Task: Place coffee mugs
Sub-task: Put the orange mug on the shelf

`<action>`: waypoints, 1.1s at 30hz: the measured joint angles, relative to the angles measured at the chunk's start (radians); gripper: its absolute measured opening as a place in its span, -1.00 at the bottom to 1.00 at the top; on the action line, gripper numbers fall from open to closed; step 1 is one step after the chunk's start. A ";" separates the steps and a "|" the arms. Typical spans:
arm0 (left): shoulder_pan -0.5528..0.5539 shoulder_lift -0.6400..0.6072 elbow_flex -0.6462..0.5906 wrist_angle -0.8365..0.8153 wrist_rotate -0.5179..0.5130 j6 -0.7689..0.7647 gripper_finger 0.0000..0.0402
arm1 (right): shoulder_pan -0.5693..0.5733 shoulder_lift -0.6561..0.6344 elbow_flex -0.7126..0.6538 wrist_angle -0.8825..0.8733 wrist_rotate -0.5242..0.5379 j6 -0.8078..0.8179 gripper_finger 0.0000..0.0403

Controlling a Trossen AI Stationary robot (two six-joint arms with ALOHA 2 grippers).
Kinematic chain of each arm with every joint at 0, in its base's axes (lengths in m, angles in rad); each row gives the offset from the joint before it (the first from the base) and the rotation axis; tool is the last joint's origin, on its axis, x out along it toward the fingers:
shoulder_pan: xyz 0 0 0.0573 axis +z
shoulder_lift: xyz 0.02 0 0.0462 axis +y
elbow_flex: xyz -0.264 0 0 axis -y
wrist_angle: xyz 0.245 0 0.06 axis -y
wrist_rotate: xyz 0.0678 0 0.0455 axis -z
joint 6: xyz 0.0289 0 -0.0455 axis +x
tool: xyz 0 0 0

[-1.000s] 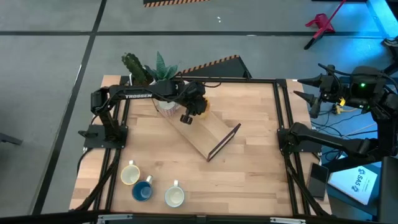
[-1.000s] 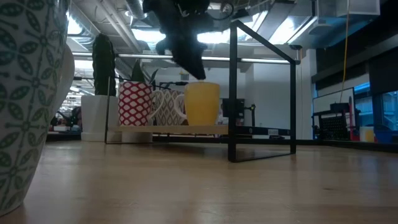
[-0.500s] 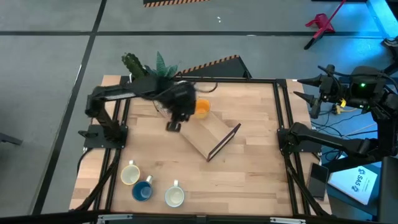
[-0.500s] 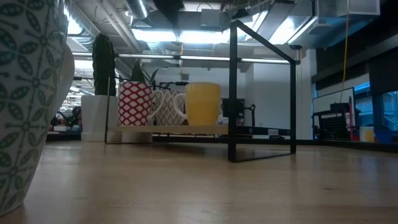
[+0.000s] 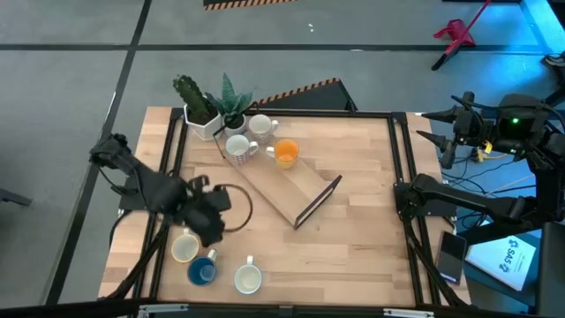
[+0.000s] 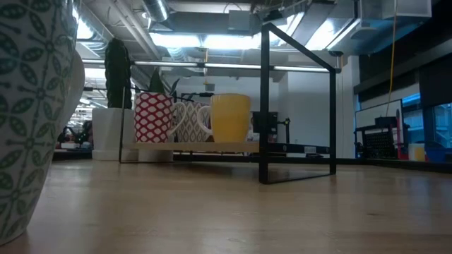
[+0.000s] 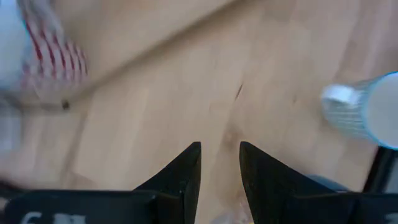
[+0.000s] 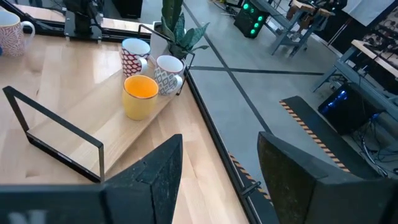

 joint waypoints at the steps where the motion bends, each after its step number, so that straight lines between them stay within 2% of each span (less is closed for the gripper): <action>1: -0.025 0.002 -0.033 0.015 0.002 -0.057 -0.49 | 0.000 0.000 0.000 0.000 0.000 0.000 -0.03; 5: -0.097 0.034 -0.137 0.116 0.089 -0.226 -0.49 | 0.000 0.000 0.000 0.000 0.000 0.000 -0.03; 8: -0.137 0.047 -0.168 0.176 0.137 -0.358 -0.49 | 0.000 0.000 0.000 0.000 0.000 0.000 -0.03; 12: -0.214 0.058 -0.177 0.191 0.157 -0.526 -0.49 | 0.000 0.000 0.000 0.000 0.000 -0.004 -0.03; 20: -0.438 0.058 -0.209 0.190 0.141 -0.783 -0.49 | 0.000 0.000 0.000 0.000 0.000 -0.032 -0.03; 25: -0.540 0.060 -0.246 0.196 0.147 -0.823 -0.49 | 0.000 0.000 0.000 0.000 0.000 -0.035 -0.03; 33: -0.578 0.060 -0.349 0.266 0.143 -0.833 -0.49 | 0.000 0.000 0.000 0.000 0.000 -0.035 -0.03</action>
